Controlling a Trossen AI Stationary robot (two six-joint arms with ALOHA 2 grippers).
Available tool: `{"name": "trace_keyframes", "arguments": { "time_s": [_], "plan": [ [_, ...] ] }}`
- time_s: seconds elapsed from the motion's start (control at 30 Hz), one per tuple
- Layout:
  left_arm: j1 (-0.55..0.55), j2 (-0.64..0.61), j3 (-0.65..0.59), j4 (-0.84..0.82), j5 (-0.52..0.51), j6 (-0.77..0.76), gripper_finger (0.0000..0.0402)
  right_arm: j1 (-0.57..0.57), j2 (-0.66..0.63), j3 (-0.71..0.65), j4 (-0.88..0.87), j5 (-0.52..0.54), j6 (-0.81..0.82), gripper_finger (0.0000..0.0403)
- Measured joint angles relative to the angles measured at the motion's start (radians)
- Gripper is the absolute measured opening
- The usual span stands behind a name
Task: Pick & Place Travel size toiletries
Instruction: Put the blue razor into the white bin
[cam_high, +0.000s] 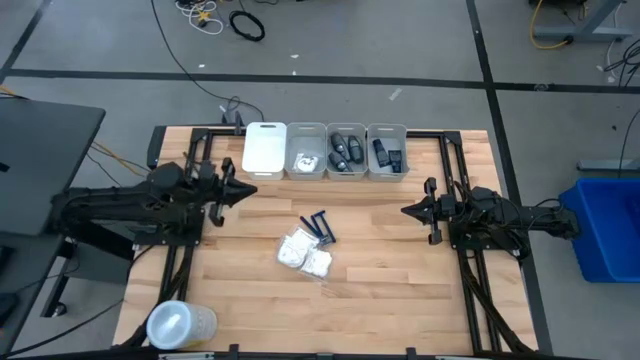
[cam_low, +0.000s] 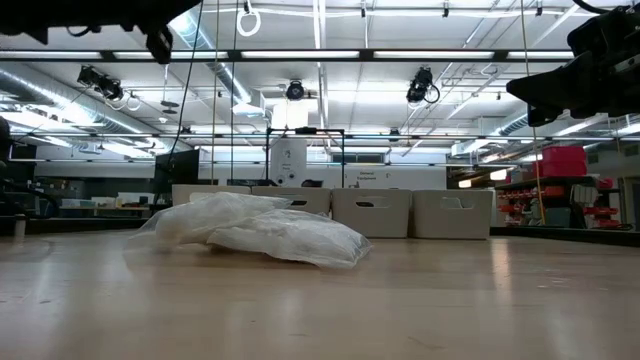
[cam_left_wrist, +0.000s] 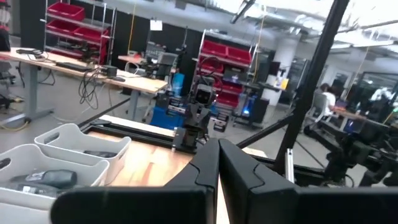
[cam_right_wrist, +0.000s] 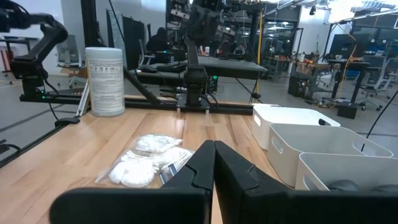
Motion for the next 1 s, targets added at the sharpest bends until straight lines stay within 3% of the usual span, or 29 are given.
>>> {"name": "trace_keyframes", "arguments": {
  "time_s": [0.4, 1.0],
  "plan": [
    [0.000, 0.297, 0.186, -0.008, -0.001, 0.091, 0.0015, 0.000, 0.000, 0.000, 0.000, 0.000, 0.000, 0.0014],
    [0.000, 0.608, 0.264, -0.014, 0.006, 0.136, 0.0015, 0.000, 0.000, 0.000, 0.000, 0.000, 0.000, 0.0014]
  ]
}}
